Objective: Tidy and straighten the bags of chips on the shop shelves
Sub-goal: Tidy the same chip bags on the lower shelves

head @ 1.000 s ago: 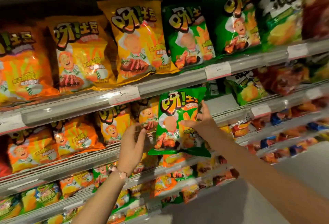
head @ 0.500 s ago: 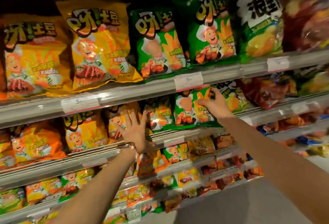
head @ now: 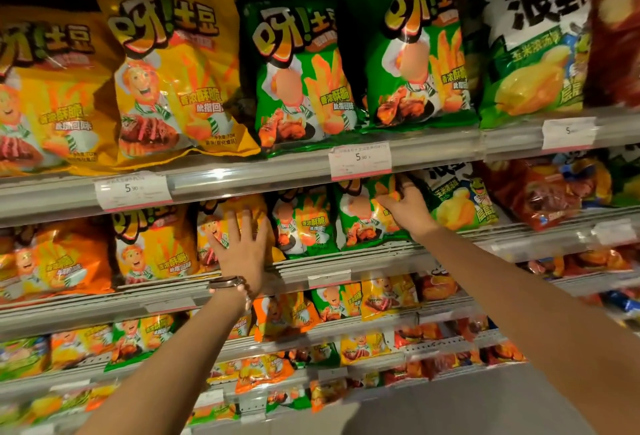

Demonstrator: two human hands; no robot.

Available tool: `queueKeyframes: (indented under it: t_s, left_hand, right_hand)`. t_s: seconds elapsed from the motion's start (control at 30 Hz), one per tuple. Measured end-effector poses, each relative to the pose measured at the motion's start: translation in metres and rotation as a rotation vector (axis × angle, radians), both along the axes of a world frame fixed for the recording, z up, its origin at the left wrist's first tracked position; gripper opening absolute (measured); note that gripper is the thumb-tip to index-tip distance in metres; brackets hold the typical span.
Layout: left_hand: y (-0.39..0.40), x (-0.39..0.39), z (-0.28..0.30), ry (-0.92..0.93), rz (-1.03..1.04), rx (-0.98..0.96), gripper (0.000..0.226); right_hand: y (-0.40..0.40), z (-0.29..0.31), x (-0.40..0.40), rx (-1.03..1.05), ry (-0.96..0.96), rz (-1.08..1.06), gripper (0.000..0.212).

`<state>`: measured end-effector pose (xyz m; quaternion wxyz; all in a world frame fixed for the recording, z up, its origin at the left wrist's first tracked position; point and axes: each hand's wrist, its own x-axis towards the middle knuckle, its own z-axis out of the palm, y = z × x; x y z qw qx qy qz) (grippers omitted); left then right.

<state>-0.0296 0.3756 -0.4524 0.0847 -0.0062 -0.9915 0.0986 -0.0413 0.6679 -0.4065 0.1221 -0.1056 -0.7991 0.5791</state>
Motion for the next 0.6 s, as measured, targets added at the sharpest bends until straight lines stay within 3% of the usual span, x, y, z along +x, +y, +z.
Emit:
queueKeyframes:
  t_s: [0.3,0.4,0.5,0.6]
  left_hand:
    - [0.002,-0.002,-0.005,0.048,0.014,0.005,0.1]
    - [0.002,-0.002,-0.004,0.051,0.013,-0.002,0.098]
    - [0.002,-0.001,-0.003,0.047,0.005,0.001,0.098]
    - [0.0,-0.001,-0.003,0.038,-0.012,0.016,0.102]
  right_hand:
    - [0.006,-0.03,-0.01,0.093,-0.161,0.071,0.049]
    - [0.005,-0.034,-0.008,0.25,-0.151,0.038,0.058]
    - [-0.006,-0.039,0.005,0.384,0.019,-0.144,0.073]
    - [-0.027,-0.04,0.021,0.481,0.265,-0.216,0.074]
